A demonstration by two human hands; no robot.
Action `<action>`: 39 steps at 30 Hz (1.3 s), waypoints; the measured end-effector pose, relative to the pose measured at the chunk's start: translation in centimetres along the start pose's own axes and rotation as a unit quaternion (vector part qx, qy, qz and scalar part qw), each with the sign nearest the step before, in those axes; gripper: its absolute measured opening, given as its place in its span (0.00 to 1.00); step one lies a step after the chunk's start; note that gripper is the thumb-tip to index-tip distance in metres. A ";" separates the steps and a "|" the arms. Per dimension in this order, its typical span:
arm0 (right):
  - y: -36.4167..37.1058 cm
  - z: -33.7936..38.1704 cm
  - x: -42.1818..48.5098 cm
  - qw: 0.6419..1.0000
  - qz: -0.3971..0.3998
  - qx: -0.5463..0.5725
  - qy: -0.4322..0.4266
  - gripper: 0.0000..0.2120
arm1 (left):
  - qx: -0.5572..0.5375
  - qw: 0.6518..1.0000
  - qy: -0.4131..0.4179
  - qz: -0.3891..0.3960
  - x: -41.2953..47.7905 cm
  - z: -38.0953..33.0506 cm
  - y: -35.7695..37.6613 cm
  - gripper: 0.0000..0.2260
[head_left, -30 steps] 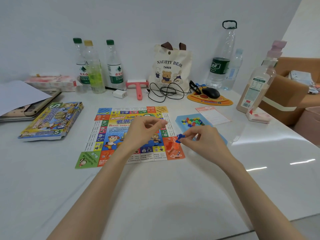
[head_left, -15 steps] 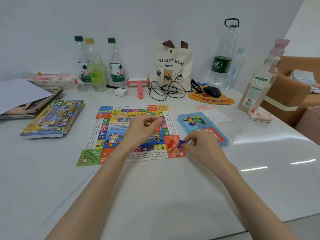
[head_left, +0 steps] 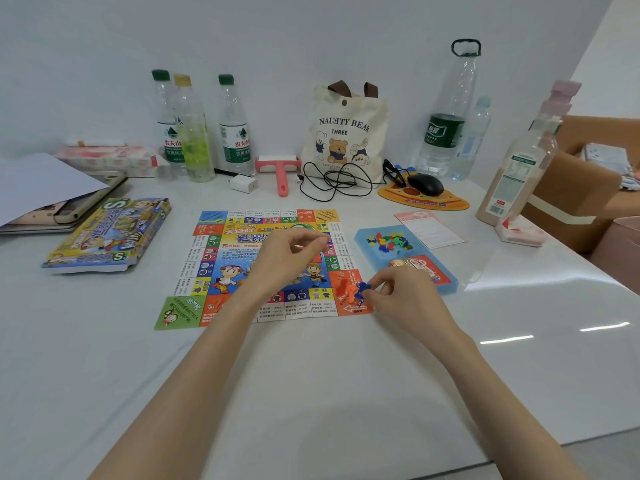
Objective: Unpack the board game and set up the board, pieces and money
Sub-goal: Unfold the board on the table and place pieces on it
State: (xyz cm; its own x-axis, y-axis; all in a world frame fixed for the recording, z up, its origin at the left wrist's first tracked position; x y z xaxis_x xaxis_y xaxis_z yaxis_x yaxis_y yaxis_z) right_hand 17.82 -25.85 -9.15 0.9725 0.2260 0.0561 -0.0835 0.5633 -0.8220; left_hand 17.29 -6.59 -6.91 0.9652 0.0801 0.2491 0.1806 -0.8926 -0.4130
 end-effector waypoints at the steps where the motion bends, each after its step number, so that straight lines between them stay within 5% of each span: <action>1: -0.1 0.0 0.0 1.000 0.000 -0.001 0.002 0.05 | 0.001 1.000 0.000 -0.001 0.0 -0.1 0.0 0.06; 16: -0.5 0.1 1.3 0.998 -0.034 -0.054 0.020 0.06 | -0.004 1.000 -0.010 -0.001 0.1 0.3 -0.2 0.06; 31: 0.3 0.5 1.4 0.997 0.052 -0.059 0.011 0.07 | -0.011 1.000 0.000 -0.002 0.2 0.2 -0.3 0.07; 39: 0.7 0.2 2.3 0.998 0.034 -0.054 0.022 0.09 | -0.023 1.000 0.001 -0.004 0.3 0.3 -0.3 0.07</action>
State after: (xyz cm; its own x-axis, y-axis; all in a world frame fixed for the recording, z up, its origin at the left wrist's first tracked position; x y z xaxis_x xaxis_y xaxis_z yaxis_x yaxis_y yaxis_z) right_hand 19.95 -24.76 -9.45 0.9745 0.2233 -0.0244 -0.1271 0.4586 -0.8795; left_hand 17.53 -6.14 -6.96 0.9633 0.0863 0.2543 0.1796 -0.9111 -0.3711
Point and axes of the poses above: each hand's wrist, its own x-axis towards the middle knuckle, its own y-axis out of the palm, z = x × y, the point moved 8 cm from there along x, towards the middle knuckle, and after that the axes turned 3 degrees about z, right-handed, at the moved point
